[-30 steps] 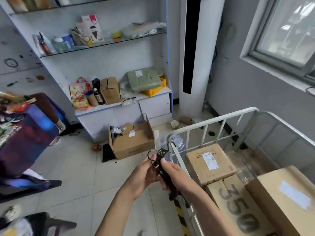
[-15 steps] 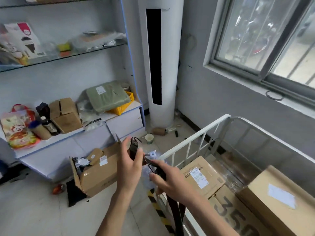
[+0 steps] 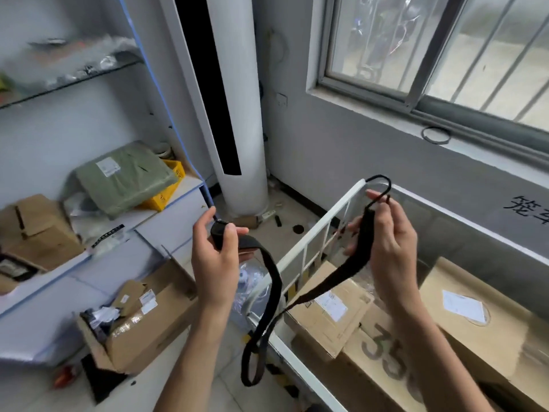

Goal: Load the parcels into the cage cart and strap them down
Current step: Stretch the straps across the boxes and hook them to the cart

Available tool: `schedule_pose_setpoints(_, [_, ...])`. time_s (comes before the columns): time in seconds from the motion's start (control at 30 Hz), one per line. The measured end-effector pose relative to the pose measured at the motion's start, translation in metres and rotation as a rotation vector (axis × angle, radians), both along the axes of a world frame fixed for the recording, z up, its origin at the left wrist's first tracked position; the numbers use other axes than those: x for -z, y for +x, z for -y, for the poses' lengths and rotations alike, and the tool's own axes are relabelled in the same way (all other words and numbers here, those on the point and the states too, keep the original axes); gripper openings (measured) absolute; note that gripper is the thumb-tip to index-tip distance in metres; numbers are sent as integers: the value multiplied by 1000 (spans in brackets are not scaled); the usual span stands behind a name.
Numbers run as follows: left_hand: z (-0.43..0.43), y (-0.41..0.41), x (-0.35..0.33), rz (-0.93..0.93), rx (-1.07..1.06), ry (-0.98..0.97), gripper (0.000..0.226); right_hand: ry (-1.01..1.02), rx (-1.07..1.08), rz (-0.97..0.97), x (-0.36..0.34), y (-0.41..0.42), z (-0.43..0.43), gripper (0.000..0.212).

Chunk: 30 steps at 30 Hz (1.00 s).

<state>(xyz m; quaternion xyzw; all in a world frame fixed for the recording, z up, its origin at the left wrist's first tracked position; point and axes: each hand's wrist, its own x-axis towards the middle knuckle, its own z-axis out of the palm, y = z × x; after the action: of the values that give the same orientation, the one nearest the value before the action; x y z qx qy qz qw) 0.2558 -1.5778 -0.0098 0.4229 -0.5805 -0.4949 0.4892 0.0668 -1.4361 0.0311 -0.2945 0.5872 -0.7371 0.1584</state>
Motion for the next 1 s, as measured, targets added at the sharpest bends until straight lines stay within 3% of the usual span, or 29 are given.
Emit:
schedule_pose_setpoints(0.2, [6, -45, 13, 81, -12, -38, 32, 61, -47, -77, 14, -94, 11, 33])
schedule_pose_setpoints(0.43, [5, -89, 67, 151, -18, 54, 31, 621, -235, 225, 191, -127, 65, 36])
schedule_pose_setpoints(0.63, [2, -117, 137, 324, 6, 264, 32, 809, -265, 520, 309, -111, 93, 58])
schedule_pose_setpoints(0.83, [-9, -131, 169, 394, 36, 393, 33, 919, -262, 786, 372, -122, 136, 41])
schedule_pose_setpoints(1.0, [-7, -130, 182, 440, 26, 450, 33, 916, -231, 822, 391, -135, 178, 34])
